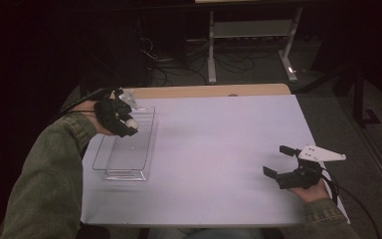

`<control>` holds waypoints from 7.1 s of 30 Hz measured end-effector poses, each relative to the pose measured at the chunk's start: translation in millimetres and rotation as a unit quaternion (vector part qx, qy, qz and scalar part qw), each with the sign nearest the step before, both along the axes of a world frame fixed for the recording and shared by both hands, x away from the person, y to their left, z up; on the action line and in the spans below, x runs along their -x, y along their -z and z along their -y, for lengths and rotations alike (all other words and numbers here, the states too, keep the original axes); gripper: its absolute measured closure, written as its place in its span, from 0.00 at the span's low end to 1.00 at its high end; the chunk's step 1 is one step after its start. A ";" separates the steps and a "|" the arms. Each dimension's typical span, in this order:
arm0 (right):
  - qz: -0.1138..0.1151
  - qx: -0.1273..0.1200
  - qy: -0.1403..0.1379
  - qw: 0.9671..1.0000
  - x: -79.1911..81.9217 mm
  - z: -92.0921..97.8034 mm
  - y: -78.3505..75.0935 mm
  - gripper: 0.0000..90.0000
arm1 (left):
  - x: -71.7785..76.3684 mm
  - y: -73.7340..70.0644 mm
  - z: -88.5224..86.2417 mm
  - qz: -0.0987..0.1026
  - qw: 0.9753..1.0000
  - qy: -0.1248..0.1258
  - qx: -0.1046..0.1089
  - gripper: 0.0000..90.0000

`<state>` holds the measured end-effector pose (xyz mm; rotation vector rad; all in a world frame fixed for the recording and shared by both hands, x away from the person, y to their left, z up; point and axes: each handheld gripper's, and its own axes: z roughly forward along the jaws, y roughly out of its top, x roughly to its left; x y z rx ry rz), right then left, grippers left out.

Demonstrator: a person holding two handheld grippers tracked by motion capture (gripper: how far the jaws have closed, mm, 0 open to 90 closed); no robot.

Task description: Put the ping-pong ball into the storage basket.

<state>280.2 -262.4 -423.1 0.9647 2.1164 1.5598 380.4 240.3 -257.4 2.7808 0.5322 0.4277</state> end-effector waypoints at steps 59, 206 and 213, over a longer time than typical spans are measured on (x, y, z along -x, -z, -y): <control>-0.003 0.006 0.000 1.000 1.1 1.0 0.7 0.00 | 1.7 97.3 -11.4 -0.074 0.997 -0.009 0.003 0.56; -0.004 0.008 0.000 1.000 2.6 1.2 1.0 0.00 | 53.6 86.6 -36.0 0.014 0.982 -0.043 0.182 0.00; -0.004 0.007 0.000 1.000 2.5 1.6 1.1 0.00 | 60.5 87.3 -38.7 0.030 0.978 -0.041 0.203 0.00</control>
